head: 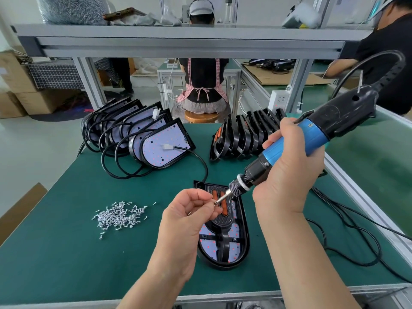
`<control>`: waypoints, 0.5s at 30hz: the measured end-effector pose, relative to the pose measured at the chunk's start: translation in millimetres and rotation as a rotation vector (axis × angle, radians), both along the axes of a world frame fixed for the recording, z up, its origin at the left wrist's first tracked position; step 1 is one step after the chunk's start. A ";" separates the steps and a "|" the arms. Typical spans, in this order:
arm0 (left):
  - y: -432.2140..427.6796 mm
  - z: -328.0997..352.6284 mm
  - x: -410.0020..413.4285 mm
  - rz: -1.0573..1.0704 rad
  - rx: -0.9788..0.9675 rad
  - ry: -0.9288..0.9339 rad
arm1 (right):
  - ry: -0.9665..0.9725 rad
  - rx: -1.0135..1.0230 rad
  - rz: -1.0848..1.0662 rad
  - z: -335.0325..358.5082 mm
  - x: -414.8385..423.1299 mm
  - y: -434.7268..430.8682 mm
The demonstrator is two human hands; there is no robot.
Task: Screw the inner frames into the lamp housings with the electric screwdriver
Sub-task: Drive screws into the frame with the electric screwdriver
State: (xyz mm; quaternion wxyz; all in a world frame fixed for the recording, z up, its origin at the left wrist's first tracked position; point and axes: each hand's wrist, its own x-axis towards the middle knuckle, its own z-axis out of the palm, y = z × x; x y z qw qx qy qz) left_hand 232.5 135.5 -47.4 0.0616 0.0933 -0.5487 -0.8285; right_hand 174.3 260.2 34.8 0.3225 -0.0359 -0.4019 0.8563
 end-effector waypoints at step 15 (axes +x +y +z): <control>-46.1 -25.3 -40.1 0.154 -0.392 -0.246 | 0.003 0.077 0.046 -12.4 -4.0 -3.3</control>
